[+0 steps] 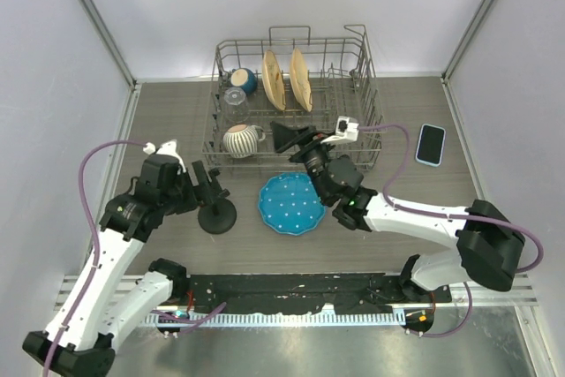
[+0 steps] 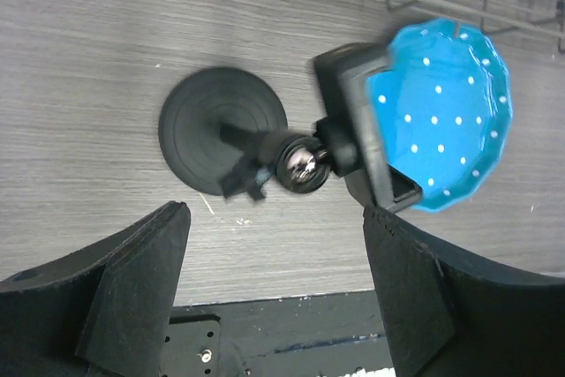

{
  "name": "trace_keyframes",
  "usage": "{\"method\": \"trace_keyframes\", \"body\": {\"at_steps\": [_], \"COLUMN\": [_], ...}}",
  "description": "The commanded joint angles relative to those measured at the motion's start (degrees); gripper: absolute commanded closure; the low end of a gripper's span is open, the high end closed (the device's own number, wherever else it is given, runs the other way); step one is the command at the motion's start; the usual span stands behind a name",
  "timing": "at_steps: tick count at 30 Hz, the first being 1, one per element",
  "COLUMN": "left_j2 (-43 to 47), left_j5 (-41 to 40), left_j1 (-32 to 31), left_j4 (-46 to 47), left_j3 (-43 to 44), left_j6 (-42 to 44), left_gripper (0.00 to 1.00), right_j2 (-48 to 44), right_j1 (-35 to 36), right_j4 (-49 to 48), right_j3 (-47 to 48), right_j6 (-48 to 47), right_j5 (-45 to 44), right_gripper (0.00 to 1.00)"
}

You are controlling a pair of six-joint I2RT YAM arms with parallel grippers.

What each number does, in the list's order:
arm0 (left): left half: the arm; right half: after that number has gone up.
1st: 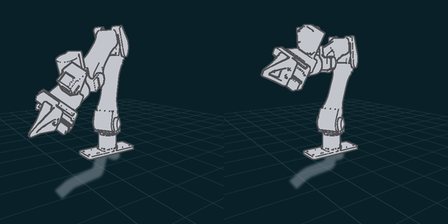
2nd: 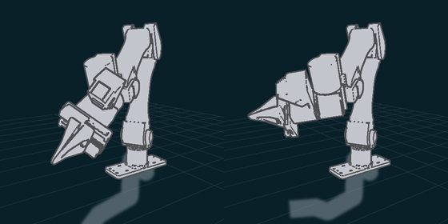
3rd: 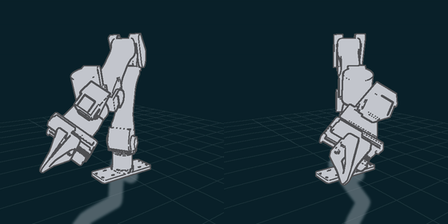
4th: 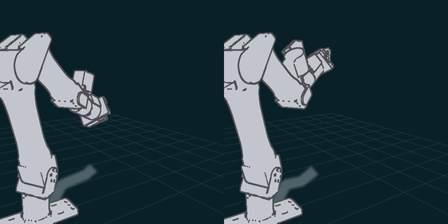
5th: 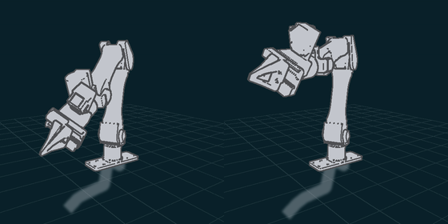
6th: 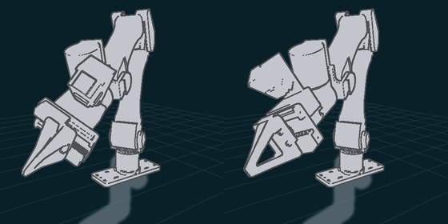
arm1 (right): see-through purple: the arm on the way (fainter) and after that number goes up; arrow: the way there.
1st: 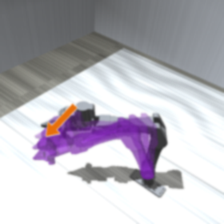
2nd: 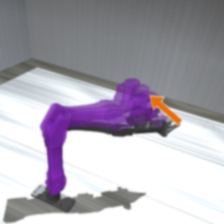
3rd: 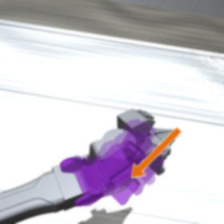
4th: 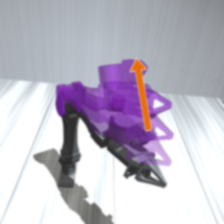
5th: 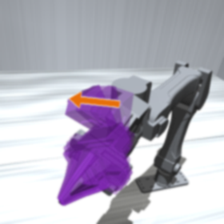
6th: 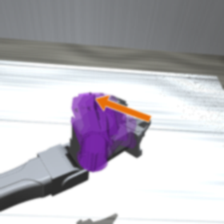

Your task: Place the phone on the phone stand

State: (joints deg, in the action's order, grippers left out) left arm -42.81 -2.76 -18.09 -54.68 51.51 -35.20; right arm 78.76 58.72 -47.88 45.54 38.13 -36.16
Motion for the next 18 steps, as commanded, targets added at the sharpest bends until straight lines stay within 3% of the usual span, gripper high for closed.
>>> {"method": "trace_keyframes", "body": {"at_steps": [1,6,13,18], "left_j2": [-2.7,-5.7,-9.0,-14.7], "left_j5": [-9.0,-15.2,-12.6,-22.7], "left_j1": [-9.0,-14.3,-15.9,-19.0], "left_j4": [3.6,2.4,3.3,-2.7], "left_j3": [5.4,7.9,9.8,13.8], "left_j6": [0.5,-0.8,-4.0,-7.0], "left_gripper": [0.15,0.16,0.11,0.11], "right_j2": [-4.1,-6.9,-7.2,-6.6], "right_j1": [-5.1,-8.1,-10.6,-11.2], "right_j4": [0.8,3.3,5.8,6.7], "right_j3": [-3.0,-3.6,-3.4,-2.4], "right_j6": [-5.5,-6.7,-7.0,-6.8], "right_j5": [0.2,1.2,2.7,4.3], "right_gripper": [0.16,0.16,0.16,0.16]}}
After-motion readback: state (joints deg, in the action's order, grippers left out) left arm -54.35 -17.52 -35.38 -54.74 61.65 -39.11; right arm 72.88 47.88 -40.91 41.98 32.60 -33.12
